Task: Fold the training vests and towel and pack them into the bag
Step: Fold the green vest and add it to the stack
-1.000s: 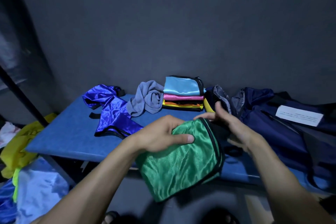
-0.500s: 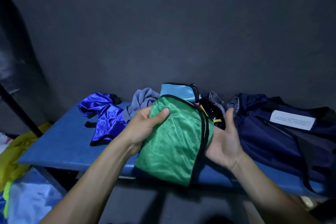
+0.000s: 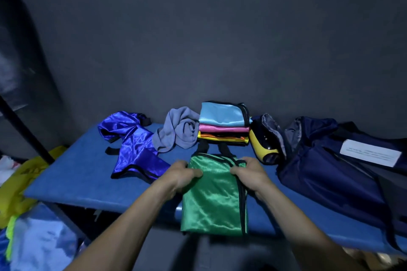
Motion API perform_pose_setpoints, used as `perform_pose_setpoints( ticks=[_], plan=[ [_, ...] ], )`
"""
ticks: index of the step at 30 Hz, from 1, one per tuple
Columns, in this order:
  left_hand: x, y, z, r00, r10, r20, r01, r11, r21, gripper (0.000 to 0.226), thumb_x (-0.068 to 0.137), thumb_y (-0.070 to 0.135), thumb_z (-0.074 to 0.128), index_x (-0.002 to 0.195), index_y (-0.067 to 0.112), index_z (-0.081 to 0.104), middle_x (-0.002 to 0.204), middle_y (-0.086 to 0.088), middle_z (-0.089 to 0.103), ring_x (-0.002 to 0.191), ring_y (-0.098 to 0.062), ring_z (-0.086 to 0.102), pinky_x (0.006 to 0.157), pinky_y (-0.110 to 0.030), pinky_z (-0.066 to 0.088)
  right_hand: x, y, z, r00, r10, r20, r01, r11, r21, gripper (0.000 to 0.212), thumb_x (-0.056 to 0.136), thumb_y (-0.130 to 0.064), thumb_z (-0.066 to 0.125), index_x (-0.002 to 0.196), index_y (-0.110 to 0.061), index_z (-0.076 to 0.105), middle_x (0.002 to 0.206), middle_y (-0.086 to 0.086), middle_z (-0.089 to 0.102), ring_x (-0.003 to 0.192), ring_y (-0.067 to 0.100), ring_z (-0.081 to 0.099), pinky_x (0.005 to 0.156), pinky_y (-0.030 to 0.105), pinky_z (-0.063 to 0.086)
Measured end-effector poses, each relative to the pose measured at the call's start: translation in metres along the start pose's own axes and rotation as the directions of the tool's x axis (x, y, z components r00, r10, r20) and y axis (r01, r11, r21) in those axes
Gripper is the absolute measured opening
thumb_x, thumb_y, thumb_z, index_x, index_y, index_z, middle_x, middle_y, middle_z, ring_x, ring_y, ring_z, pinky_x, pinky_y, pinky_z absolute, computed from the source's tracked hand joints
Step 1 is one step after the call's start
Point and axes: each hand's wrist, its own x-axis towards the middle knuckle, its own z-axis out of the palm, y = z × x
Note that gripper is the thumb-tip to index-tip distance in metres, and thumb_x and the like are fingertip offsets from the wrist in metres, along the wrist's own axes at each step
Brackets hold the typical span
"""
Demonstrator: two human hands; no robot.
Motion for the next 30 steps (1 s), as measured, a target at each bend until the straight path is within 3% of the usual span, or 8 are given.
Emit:
perform_pose_setpoints(
  ticks=[2, 6, 10, 15, 18, 23, 27, 30],
  plan=[
    [0.001, 0.013, -0.006, 1.000, 0.006, 0.008, -0.008, 0.964, 0.265, 0.028, 0.091, 0.027, 0.073, 0.102, 0.003, 0.065, 0.088, -0.012, 0.072, 0.070, -0.024, 0.070, 0.055, -0.031, 0.058, 0.009, -0.003, -0.004, 1.000, 0.005, -0.004, -0.005, 0.999, -0.047, 0.012, 0.092, -0.022, 0.070, 0.093, -0.023, 0.058, 0.076, 0.007, 0.053, 0.066, 0.024, 0.049, 0.061, 0.041, 0.035],
    [0.011, 0.034, -0.021, 0.992, -0.092, 0.092, 0.044, 0.899, 0.436, 0.037, 0.097, 0.030, 0.069, 0.108, -0.004, 0.061, 0.087, -0.021, 0.076, 0.059, -0.026, 0.073, 0.052, -0.032, 0.058, 0.025, -0.013, -0.009, 1.000, -0.011, -0.009, 0.011, 1.000, -0.014, 0.044, 0.087, -0.029, 0.073, 0.065, -0.022, 0.035, 0.063, 0.001, 0.032, 0.066, 0.021, 0.035, 0.066, 0.036, 0.030],
    [0.037, 0.041, -0.028, 0.999, 0.049, 0.012, -0.047, 0.795, 0.605, 0.055, 0.092, 0.063, 0.063, 0.095, 0.008, 0.060, 0.085, -0.009, 0.070, 0.061, -0.022, 0.068, 0.052, -0.028, 0.053, 0.042, -0.018, -0.002, 0.997, -0.069, -0.014, 0.069, 0.997, -0.027, 0.063, 0.095, -0.045, 0.069, 0.057, -0.023, 0.023, 0.052, -0.006, 0.019, 0.052, 0.020, 0.023, 0.070, 0.035, 0.033],
    [0.053, 0.041, -0.024, 0.996, 0.092, 0.015, -0.087, 0.863, 0.498, 0.054, 0.092, 0.054, 0.068, 0.068, 0.016, 0.040, 0.061, -0.001, 0.039, 0.054, -0.018, 0.041, 0.054, -0.027, 0.037, 0.061, -0.023, 0.005, 0.999, -0.039, 0.026, 0.039, 0.999, 0.016, 0.065, 0.090, -0.037, 0.077, 0.059, -0.022, 0.023, 0.054, -0.004, 0.019, 0.046, 0.017, 0.023, 0.067, 0.032, 0.036],
    [0.058, 0.036, -0.023, 0.994, 0.111, 0.013, -0.107, 0.906, 0.410, 0.055, 0.090, 0.042, 0.077, 0.062, 0.018, 0.036, 0.056, 0.001, 0.033, 0.051, -0.017, 0.035, 0.053, -0.028, 0.030, 0.070, -0.025, 0.005, 0.999, -0.008, 0.048, 0.005, 0.997, 0.073, 0.049, 0.086, -0.029, 0.082, 0.065, -0.017, 0.039, 0.062, 0.001, 0.042, 0.053, 0.015, 0.042, 0.055, 0.031, 0.032],
    [0.062, 0.036, -0.023, 0.998, 0.047, 0.035, -0.055, 0.965, 0.255, 0.033, 0.086, 0.033, 0.083, 0.074, 0.016, 0.056, 0.069, 0.003, 0.051, 0.067, -0.015, 0.047, 0.058, -0.028, 0.037, 0.072, -0.024, 0.007, 0.994, -0.106, 0.031, 0.102, 0.989, 0.109, 0.014, 0.085, -0.014, 0.081, 0.094, -0.011, 0.071, 0.097, 0.000, 0.070, 0.088, 0.016, 0.065, 0.067, 0.024, 0.047],
    [0.061, 0.039, -0.028, 0.998, 0.010, 0.060, -0.020, 0.984, 0.177, 0.034, 0.081, 0.038, 0.085, 0.097, 0.016, 0.064, 0.096, -0.001, 0.064, 0.088, -0.016, 0.057, 0.068, -0.030, 0.046, 0.067, -0.018, 0.006, 0.963, -0.270, -0.008, 0.268, 0.952, 0.150, 0.011, 0.088, -0.006, 0.077, 0.094, -0.014, 0.072, 0.086, -0.003, 0.067, 0.077, 0.009, 0.061, 0.058, 0.007, 0.045],
    [0.063, 0.038, -0.033, 0.996, -0.006, 0.084, -0.008, 0.987, 0.162, 0.039, 0.078, 0.042, 0.087, 0.096, 0.015, 0.067, 0.088, -0.003, 0.063, 0.080, -0.016, 0.057, 0.065, -0.027, 0.045, 0.066, -0.013, 0.002, 0.938, -0.345, -0.034, 0.345, 0.916, 0.205, 0.014, 0.089, -0.005, 0.076, 0.090, -0.019, 0.072, 0.080, -0.005, 0.067, 0.071, 0.008, 0.060, 0.065, 0.015, 0.048]
  ],
)
